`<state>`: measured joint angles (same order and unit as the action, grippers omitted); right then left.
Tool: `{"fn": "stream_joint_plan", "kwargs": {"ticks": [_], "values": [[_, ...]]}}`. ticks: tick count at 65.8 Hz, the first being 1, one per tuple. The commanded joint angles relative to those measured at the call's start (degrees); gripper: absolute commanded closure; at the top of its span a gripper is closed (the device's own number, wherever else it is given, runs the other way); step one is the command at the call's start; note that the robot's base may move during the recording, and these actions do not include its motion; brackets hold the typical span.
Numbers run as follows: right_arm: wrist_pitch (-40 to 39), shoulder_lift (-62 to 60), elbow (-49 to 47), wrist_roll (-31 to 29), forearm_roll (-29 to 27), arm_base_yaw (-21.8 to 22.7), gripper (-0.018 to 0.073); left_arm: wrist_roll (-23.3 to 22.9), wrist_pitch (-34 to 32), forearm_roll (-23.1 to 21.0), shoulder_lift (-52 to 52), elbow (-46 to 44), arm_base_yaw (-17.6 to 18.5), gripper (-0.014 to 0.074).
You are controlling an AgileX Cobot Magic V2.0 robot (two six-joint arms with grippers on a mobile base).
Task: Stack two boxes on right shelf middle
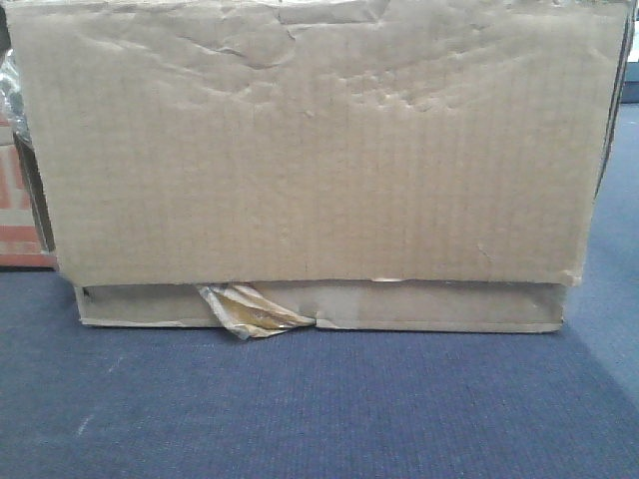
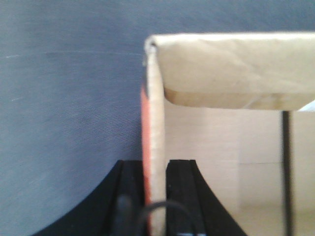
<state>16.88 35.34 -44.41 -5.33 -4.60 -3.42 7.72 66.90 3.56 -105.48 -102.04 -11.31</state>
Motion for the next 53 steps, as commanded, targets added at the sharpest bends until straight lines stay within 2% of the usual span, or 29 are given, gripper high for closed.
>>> {"fn": "stream_joint_plan", "kwargs": {"ticks": [1,9,22,31,43,47,53], "values": [[-0.6,0.1,-0.6,-0.1,0.4,0.3,-0.0009,-4.0,-1.0,3.6,4.7,-0.3,-1.1,0.0708],[-0.6,0.1,-0.6,-0.1,0.4,0.3,-0.0009,-5.2,-3.4,4.1,9.9,-0.3,-2.9,0.0708],[-0.6,0.1,-0.6,-0.1,0.4,0.3,-0.0009,-6.7,-7.0,3.6,18.2,-1.6,-3.4,0.0708],[-0.6,0.1,-0.6,-0.1,0.4,0.3,-0.0009,-6.8,-8.4,-1.9,22.6,-4.1,-3.4,0.0708],[-0.6,0.1,-0.6,-0.1,0.4,0.3,-0.0009,-6.8,-8.4,-13.1,26.4,-8.8,-3.2,0.0708],[-0.6,0.1,-0.6,-0.1,0.4,0.3,-0.0009,-6.7,-7.9,-16.6,27.0,-10.2,-2.2,0.0708],[-0.6,0.1,-0.6,-0.1,0.4,0.3,-0.0009,-6.7,-7.6,-17.5,27.7,-11.2,1.8,0.0708]]}}
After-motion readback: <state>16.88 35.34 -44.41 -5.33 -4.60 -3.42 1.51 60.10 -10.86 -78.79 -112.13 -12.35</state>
